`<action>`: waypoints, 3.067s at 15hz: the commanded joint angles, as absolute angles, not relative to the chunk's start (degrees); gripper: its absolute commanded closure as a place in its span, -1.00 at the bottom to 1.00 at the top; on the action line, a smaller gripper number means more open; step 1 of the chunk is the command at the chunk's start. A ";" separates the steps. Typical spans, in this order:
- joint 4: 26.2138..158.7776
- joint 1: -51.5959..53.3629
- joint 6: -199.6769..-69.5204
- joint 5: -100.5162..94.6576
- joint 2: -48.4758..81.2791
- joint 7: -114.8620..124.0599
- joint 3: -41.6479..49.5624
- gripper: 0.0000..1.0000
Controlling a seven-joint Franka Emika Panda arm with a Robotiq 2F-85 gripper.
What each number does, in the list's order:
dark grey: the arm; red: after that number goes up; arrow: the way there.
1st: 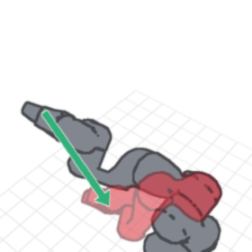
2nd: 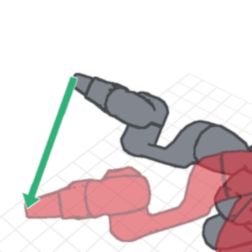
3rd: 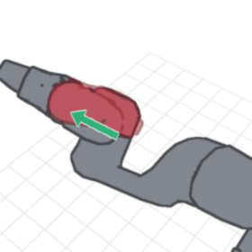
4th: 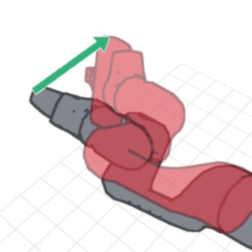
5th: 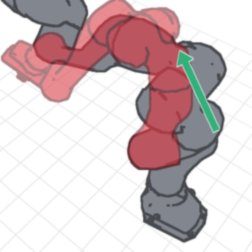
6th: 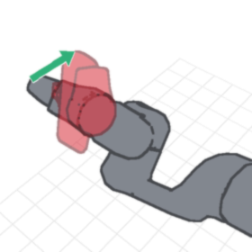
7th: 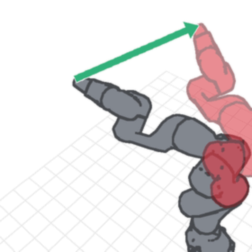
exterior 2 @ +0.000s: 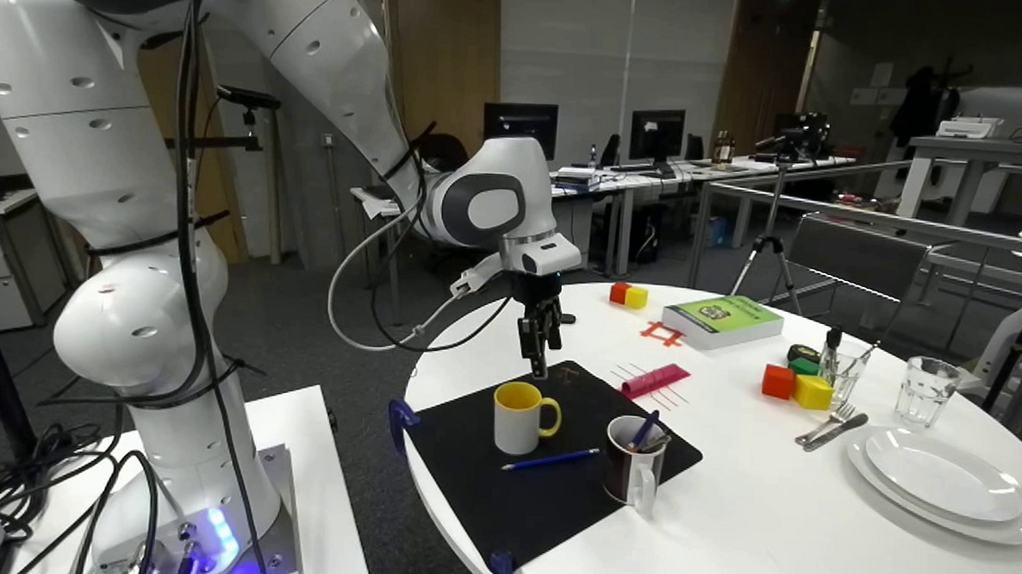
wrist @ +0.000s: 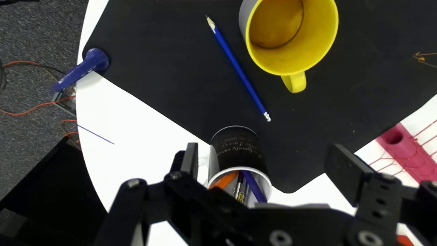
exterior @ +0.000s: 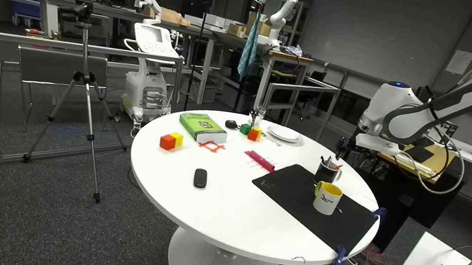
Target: Put the pencil into the white cup
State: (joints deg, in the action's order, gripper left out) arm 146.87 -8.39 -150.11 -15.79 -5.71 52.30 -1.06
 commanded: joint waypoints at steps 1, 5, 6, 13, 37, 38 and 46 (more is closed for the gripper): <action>149.36 -7.94 -156.83 -14.58 -4.21 51.40 0.55 -1.00; 151.37 -7.46 -162.03 -12.08 -1.62 49.93 1.42 -1.00; 151.60 -7.48 -162.78 -12.43 -1.23 50.34 1.67 -1.00; 150.13 -6.68 -161.45 -15.36 0.26 53.40 1.88 -1.00; 139.84 5.05 -167.18 -9.06 20.67 55.89 15.41 -1.00; 139.45 5.41 -167.27 -8.64 21.18 55.91 15.84 -1.00; 138.51 5.79 -166.45 -4.05 23.22 53.63 14.47 -1.00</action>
